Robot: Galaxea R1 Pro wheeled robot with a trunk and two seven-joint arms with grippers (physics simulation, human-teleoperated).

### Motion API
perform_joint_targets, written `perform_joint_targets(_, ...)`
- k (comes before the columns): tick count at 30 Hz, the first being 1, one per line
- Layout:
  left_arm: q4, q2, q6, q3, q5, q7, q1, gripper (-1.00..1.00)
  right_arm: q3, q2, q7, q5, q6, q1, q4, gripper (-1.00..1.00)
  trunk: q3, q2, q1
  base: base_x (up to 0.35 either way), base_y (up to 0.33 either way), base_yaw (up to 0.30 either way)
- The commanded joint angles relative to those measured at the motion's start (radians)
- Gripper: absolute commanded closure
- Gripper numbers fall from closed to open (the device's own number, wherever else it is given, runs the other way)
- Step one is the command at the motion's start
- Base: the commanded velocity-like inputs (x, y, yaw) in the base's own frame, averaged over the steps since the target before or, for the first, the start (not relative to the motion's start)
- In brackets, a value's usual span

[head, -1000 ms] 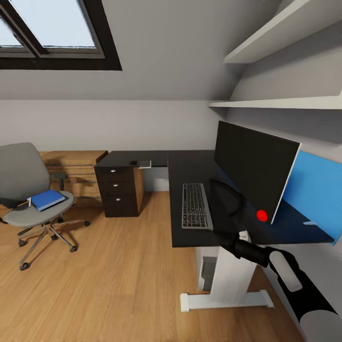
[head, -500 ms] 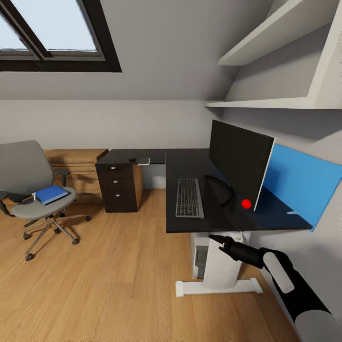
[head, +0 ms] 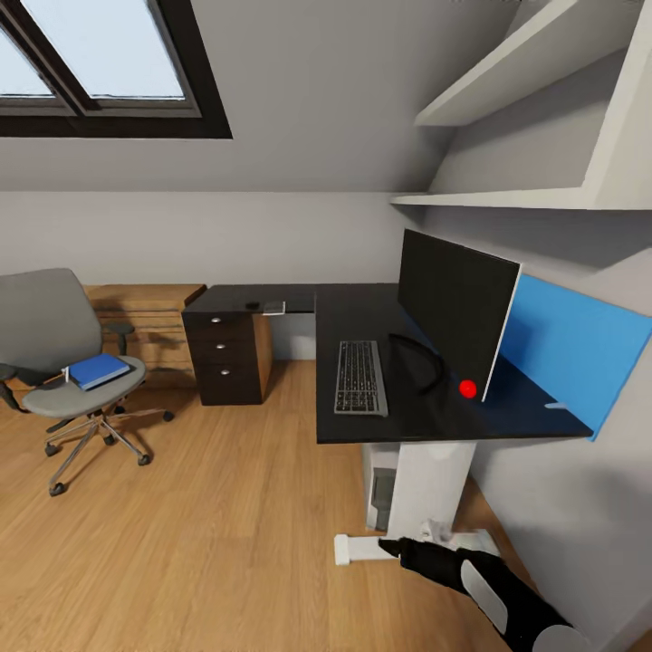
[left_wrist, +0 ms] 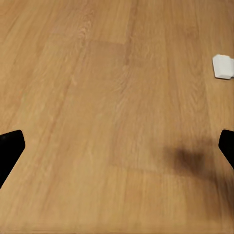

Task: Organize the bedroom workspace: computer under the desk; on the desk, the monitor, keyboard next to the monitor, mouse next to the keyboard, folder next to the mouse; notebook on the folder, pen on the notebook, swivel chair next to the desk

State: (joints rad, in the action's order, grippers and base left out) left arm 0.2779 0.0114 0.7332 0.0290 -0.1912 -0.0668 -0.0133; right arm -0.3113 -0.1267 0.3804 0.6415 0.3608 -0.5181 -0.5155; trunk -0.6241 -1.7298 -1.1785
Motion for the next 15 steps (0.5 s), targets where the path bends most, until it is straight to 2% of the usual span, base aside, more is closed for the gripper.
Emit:
perform_joint_targets(1,0.001,0.000,-0.008,0.004,-0.006,-0.006,-0.001,-1.00,-0.022,0.018,-0.005,0.004,-0.069,-0.001,0.066,-1.00,0.002,0.007,0.004,0.000,0.000,0.000)
perform_joint_targets(2,0.001,0.000,-0.025,0.004,-0.006,-0.006,-0.001,-1.00,-0.035,0.038,-0.012,0.002,-0.152,-0.001,0.139,-1.00,0.006,0.014,0.008,0.000,0.000,0.000)
perform_joint_targets(3,0.002,0.000,-0.037,0.004,-0.006,-0.006,-0.001,-1.00,-0.040,0.047,-0.017,0.001,-0.198,0.000,0.177,-1.00,0.009,0.021,0.012,0.000,0.000,0.000)
perform_joint_targets(4,0.002,-0.001,-0.067,0.004,-0.006,-0.006,-0.001,-1.00,-0.047,0.067,-0.027,-0.003,-0.296,0.000,0.252,-1.00,0.012,0.028,0.016,0.000,0.000,0.000)
perform_joint_targets(6,0.003,-0.002,-0.107,0.005,-0.007,-0.006,-0.001,-1.00,-0.052,0.087,-0.038,-0.009,-0.396,0.000,0.325,-1.00,0.018,0.042,0.023,0.000,0.000,0.000)
perform_joint_targets(7,0.005,-0.003,-0.151,0.005,-0.007,-0.007,-0.001,-1.00,-0.055,0.104,-0.046,-0.018,-0.489,0.000,0.393,-1.00,0.021,0.049,0.027,0.000,0.000,0.000)
perform_joint_targets(10,0.014,-0.005,-0.215,0.005,-0.007,-0.007,-0.001,-1.00,-0.057,0.123,-0.052,-0.036,-0.596,0.000,0.465,-1.00,0.031,0.070,0.039,0.000,0.000,0.000)
perform_joint_targets(12,0.029,-0.006,-0.287,0.005,-0.011,-0.007,-0.001,-1.00,-0.057,0.132,-0.056,-0.061,-0.668,0.013,0.507,-1.00,0.037,0.084,0.046,0.000,0.000,0.000)
perform_joint_targets(15,0.037,-0.008,-0.355,0.005,-0.033,-0.010,-0.001,-1.00,-0.056,0.132,-0.059,-0.072,-0.698,0.040,0.525,-1.00,0.046,0.105,0.058,0.000,0.000,0.000)
